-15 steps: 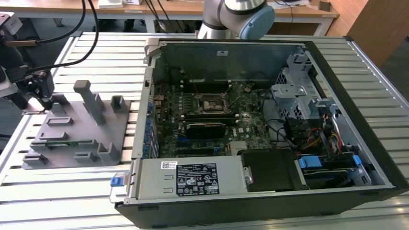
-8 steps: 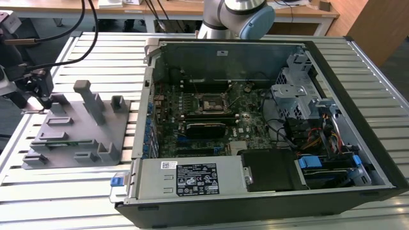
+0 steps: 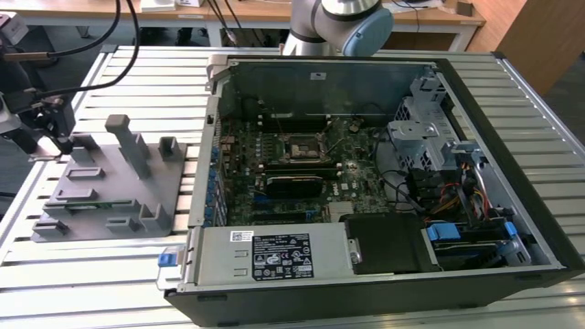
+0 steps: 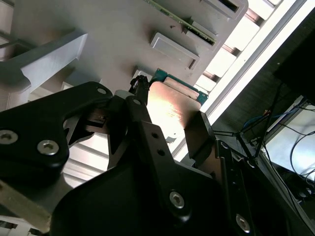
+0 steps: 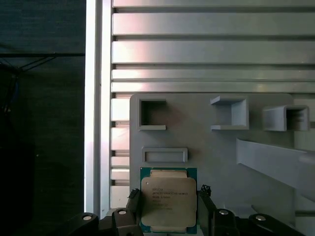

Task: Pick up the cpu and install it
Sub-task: 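Pick up the cpu and move it towards the insertion slot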

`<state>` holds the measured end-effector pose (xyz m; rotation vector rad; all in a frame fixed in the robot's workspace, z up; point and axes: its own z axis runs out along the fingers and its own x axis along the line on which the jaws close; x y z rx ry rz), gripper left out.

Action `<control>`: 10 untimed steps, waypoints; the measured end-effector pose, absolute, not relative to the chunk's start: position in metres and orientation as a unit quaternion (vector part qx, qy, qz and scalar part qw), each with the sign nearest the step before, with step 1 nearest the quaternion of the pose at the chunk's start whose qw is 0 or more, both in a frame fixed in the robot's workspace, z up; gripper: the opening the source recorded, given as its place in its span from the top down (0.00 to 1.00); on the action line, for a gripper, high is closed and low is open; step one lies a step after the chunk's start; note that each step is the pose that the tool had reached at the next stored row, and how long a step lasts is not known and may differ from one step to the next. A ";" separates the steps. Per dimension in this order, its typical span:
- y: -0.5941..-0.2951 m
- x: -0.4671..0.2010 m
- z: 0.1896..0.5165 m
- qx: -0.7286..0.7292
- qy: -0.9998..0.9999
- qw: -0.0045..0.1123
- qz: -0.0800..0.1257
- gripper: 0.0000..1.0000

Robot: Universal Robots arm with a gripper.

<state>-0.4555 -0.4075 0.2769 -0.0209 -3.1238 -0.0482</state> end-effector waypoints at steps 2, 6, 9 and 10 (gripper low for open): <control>-0.407 -0.455 0.278 -0.007 -1.000 0.009 -0.015 0.46; -0.407 -0.455 0.280 -0.007 -1.000 0.008 -0.015 0.46; -0.407 -0.455 0.282 -0.007 -1.000 0.008 -0.015 0.46; -0.407 -0.455 0.283 -0.007 -1.000 0.008 -0.015 0.46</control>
